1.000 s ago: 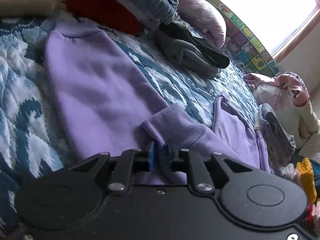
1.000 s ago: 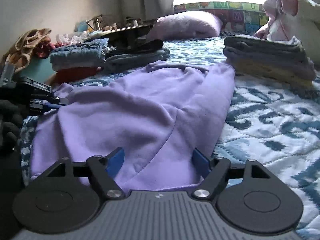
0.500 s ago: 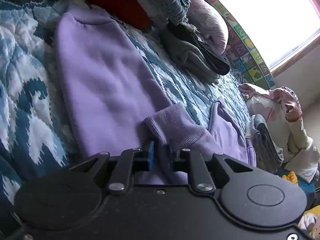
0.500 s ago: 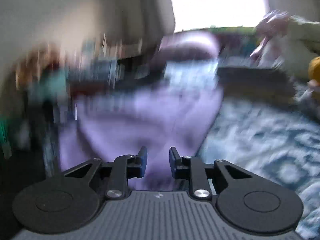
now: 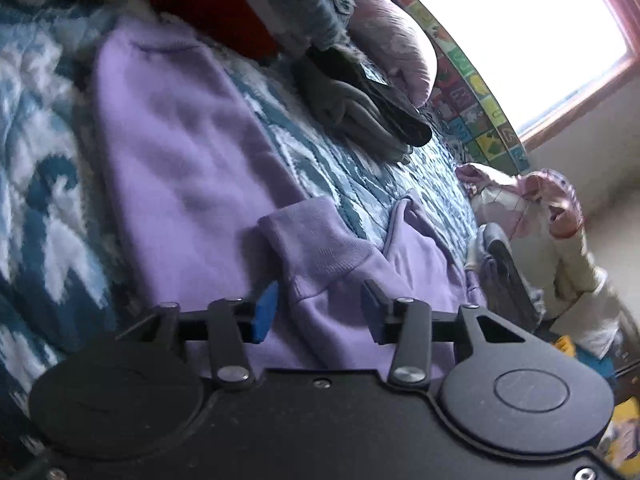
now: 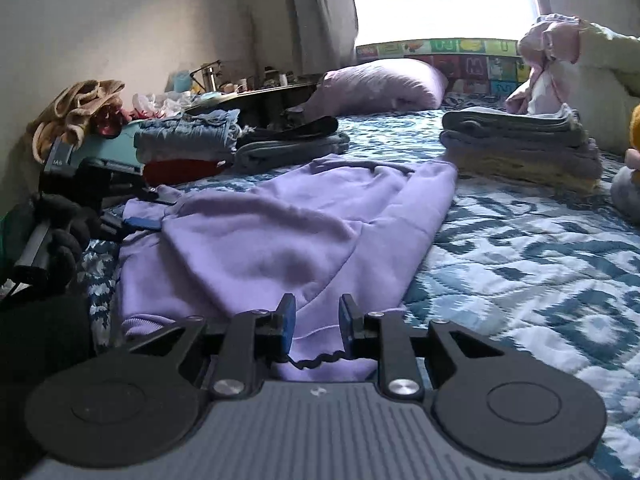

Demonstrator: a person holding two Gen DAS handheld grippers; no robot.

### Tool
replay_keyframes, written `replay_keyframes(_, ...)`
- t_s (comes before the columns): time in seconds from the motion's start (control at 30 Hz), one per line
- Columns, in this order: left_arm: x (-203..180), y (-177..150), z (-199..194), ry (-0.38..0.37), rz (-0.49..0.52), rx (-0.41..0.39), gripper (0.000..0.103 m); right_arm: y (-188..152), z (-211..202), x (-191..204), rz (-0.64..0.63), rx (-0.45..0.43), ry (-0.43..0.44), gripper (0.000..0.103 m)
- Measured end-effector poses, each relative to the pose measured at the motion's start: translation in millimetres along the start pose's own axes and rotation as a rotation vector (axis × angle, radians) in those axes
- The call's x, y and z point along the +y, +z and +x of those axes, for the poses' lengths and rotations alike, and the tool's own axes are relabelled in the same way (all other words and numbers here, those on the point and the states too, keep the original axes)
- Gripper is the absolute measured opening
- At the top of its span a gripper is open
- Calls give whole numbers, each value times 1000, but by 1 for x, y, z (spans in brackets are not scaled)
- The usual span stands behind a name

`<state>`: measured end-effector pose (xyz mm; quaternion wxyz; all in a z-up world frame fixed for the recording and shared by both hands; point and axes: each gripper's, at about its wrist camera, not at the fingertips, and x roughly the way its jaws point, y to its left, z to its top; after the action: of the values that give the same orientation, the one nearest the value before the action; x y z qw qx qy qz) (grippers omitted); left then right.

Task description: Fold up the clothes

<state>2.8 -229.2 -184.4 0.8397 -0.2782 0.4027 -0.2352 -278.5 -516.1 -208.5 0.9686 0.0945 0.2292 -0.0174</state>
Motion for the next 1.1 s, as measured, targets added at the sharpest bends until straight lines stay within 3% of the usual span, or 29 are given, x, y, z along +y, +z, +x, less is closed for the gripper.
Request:
replay_keyframes(0.07,-5,0,1,0,31,-10,6,0,5,3,-5,1,12,26)
replay_keyframes(0.23,-34,3,-21,-37,107,-79,5,4,10,8,-3,-15,46,26)
replay_keyframes(0.4,-92,15,-34,-122,190,-131,5,5,12,7,8,-7,101,38)
replay_keyframes(0.47,-119,17,-29,-153,234,-133,5,5,8,11,-10,-9,133,52)
replay_keyframes(0.57,-158,17,-13,-200,282,-121,5,3,3,16,-45,-9,131,62)
replay_keyframes(0.83,-240,-5,62,-245,388,-64,5,-1,-3,14,-58,-22,127,49)
replay_keyframes(1.03,-271,-23,115,-219,430,-13,5,-10,4,20,-80,46,152,45)
replay_keyframes(1.1,-277,-28,129,-207,439,0,5,-10,6,16,-35,55,169,45)
